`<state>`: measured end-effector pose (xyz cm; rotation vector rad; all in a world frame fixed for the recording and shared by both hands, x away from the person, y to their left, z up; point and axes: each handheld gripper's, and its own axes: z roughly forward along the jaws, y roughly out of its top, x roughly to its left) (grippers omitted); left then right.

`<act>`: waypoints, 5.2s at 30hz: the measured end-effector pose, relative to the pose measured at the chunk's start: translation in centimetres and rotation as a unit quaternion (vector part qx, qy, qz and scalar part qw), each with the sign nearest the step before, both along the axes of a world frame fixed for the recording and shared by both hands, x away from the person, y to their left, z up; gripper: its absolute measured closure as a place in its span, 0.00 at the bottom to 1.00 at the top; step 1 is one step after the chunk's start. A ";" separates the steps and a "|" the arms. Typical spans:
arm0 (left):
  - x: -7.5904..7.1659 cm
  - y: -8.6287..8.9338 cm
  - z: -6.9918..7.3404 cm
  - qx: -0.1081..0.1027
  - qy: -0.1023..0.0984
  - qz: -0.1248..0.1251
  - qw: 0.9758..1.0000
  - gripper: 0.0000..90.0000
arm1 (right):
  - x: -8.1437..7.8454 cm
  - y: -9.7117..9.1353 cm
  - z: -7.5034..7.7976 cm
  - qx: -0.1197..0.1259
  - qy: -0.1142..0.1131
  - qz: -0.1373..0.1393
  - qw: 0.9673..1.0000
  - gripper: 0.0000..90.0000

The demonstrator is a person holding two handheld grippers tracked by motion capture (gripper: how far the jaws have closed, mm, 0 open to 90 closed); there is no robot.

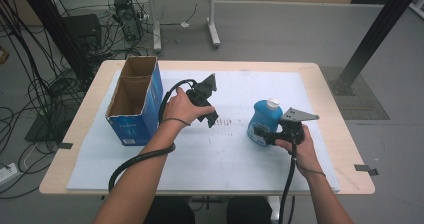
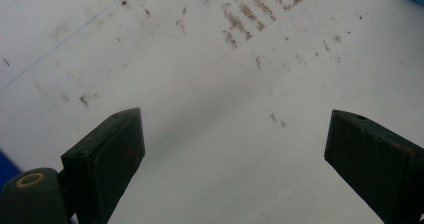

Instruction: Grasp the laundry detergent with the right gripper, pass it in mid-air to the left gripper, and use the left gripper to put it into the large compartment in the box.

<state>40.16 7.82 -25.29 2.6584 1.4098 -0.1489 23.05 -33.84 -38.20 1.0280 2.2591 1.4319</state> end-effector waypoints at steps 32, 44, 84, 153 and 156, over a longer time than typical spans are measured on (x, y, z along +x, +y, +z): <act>-0.1 0.2 -0.1 0.002 0.000 0.003 1.000 0.11 | -0.3 -0.1 -0.1 -0.012 -0.023 0.007 1.000 0.47; -0.1 0.2 -0.1 0.003 0.001 0.000 1.000 0.11 | -0.4 0.0 0.0 -0.016 -0.026 0.007 0.999 0.47; -0.3 0.2 0.2 0.004 -0.001 0.002 1.000 0.10 | -0.4 0.0 0.0 -0.018 -0.029 0.010 0.999 0.48; -0.6 1.5 1.1 -0.007 -0.011 0.013 1.000 0.10 | 0.2 -0.3 0.3 -0.018 -0.023 0.018 0.999 0.48; -0.6 1.6 1.2 -0.007 -0.011 0.012 1.000 0.10 | 0.3 -0.2 0.4 -0.018 -0.019 0.017 1.000 0.48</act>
